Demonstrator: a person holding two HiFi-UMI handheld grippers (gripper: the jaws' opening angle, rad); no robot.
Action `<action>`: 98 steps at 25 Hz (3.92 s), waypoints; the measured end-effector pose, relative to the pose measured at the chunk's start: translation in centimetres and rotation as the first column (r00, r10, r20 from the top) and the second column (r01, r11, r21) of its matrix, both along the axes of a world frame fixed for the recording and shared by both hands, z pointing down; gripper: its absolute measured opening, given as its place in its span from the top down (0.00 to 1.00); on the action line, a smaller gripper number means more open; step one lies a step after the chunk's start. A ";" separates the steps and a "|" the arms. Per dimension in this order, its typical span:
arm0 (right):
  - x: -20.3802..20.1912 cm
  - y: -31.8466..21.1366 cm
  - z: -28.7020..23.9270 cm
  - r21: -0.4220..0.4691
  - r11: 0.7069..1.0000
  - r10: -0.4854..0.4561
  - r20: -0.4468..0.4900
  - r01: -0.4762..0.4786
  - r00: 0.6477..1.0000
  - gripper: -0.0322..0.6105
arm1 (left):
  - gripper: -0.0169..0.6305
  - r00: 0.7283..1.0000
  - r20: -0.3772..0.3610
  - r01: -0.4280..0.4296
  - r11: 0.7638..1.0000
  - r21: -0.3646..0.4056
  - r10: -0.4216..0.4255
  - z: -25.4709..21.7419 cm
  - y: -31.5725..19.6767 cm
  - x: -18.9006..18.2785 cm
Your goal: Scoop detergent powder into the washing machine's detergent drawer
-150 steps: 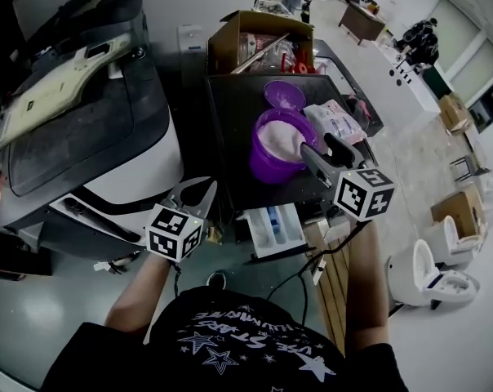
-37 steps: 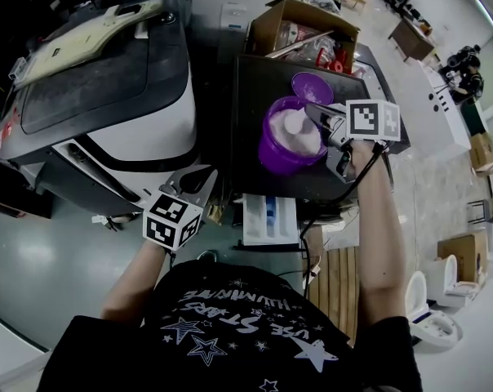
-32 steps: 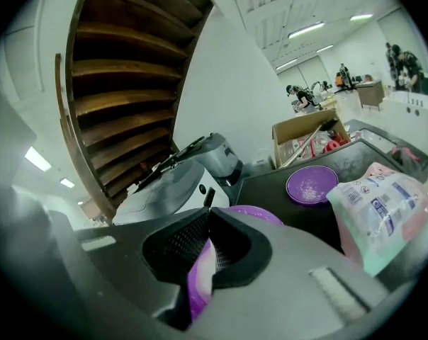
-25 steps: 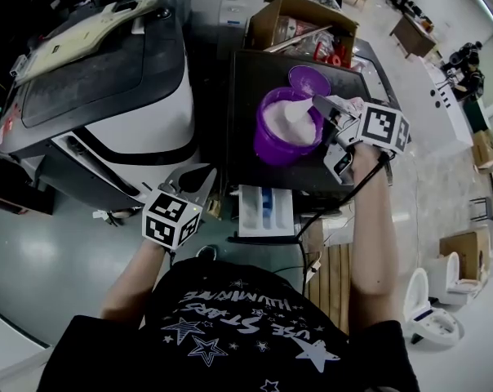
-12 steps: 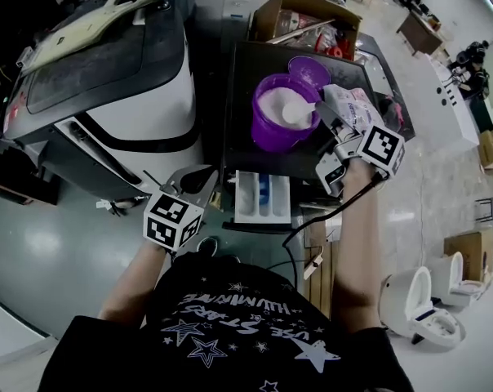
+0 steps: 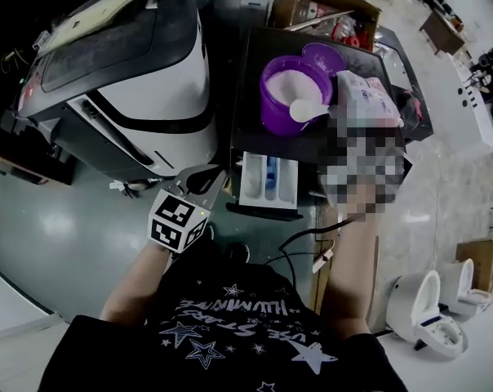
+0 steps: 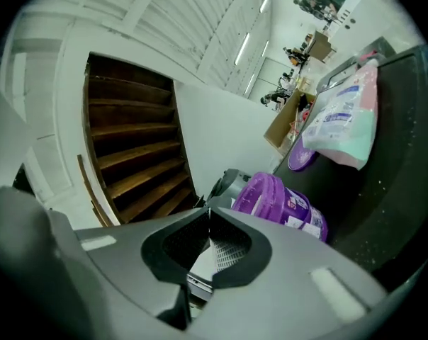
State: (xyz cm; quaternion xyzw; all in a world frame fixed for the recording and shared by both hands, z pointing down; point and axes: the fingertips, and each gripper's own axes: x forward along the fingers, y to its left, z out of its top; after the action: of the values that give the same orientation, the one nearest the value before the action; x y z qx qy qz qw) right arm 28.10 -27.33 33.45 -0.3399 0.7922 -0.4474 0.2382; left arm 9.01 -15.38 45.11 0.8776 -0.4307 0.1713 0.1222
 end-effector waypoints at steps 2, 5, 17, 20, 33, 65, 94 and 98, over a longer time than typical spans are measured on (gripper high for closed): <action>0.1 1.0 0.8 -0.010 1.000 -0.005 0.022 0.005 1.000 0.90 | 0.97 1.000 0.005 -0.004 1.000 -0.009 0.004 0.5 0.7 0.2; 0.1 2.6 1.9 -0.020 1.000 -0.018 0.048 0.019 0.999 0.90 | 0.97 1.000 0.013 -0.016 0.999 -0.031 0.017 1.4 1.5 0.4; -3.6 6.5 9.4 -0.126 0.992 -0.036 -0.094 0.024 0.995 0.90 | 0.97 0.993 -0.006 -0.121 0.987 -0.106 0.121 4.4 2.6 -1.8; -5.1 6.9 10.8 -0.126 0.992 -0.027 -0.150 0.008 0.988 0.90 | 0.97 0.990 -0.012 -0.143 0.982 -0.119 0.143 4.8 2.6 -2.8; -8.3 6.5 15.1 -0.026 0.999 -0.051 -0.570 0.044 0.820 0.90 | 0.97 0.989 0.002 -0.146 0.979 -0.141 0.148 5.6 2.5 -5.9; -14.6 10.7 17.7 0.178 0.710 0.125 -0.984 0.682 0.126 0.90 | 0.97 1.000 0.006 -0.024 0.991 -0.134 0.025 5.9 3.4 -5.6; -15.1 12.9 19.7 -0.001 0.445 0.260 -0.957 0.896 -0.130 0.90 | 0.97 1.000 0.003 0.030 0.992 -0.122 -0.030 5.5 3.0 -6.5; -14.7 11.9 18.8 0.042 0.534 0.163 -0.985 0.844 -0.054 0.90 | 0.97 1.000 0.002 0.026 0.994 -0.110 -0.026 5.1 2.6 -6.4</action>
State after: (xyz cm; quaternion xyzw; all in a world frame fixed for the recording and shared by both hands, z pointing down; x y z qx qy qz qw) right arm 13.43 -15.43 52.21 -0.1651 0.8828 0.1993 -0.3920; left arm 2.61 -12.78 50.21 0.8638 -0.4322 0.1932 0.1725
